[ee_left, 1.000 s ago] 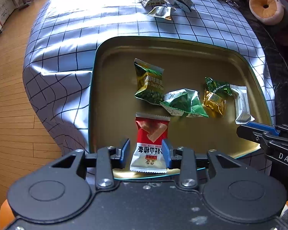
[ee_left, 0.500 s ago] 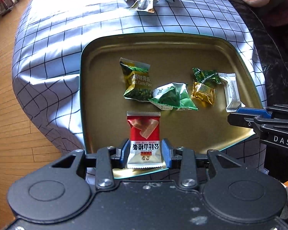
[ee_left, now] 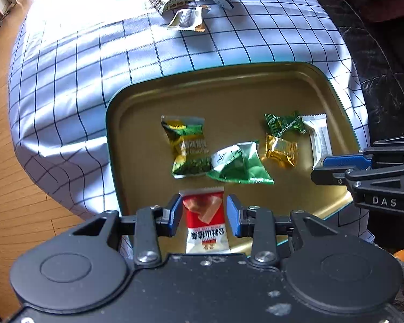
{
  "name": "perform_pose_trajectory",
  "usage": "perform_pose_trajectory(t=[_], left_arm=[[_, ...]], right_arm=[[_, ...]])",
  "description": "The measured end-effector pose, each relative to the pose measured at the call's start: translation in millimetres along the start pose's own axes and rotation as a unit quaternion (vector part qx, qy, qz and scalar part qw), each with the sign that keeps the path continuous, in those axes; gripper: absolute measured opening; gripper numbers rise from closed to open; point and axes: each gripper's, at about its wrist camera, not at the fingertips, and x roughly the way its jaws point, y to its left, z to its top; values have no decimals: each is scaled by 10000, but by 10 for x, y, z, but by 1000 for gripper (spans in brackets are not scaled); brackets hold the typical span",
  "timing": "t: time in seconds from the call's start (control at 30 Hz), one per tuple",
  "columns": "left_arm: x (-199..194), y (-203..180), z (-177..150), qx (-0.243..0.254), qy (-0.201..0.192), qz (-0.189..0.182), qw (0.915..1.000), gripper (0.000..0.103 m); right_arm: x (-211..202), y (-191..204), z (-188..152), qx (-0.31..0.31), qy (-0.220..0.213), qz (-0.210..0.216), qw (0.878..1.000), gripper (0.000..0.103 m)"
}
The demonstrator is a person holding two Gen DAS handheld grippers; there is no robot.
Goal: Organize snacks
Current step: 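Lower the red packet into the tray with the left tool and open it, then lower the left tool onto the brown heart-print packet and close on it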
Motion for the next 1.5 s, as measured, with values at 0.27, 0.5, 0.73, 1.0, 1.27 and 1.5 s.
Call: perform_pose_trajectory(t=[0.27,0.5,0.73,1.0,1.27,1.5], left_arm=[[-81,53,312,249,-102,201,9994,36],[-187,178,630,240,-776,384,9960,36],[-134,316,968,106,-1468,582,9874,37],[139,587,1267,-278,-1792,654,9812,37],[446,669,1484,10,-2369,842,9679,37],[611,526,1563,822,-2659,593,9587,39]], right_arm=[[85,82,212,-387,270,-167,9987,36],[50,61,474,-381,-46,-191,9991,36],[4,-31,794,-84,-716,-288,9970,36],[66,-148,1109,219,-1320,-395,9902,36],[194,-223,1281,501,-1885,-577,9791,36],[318,-301,1357,844,-2080,-548,9729,36]])
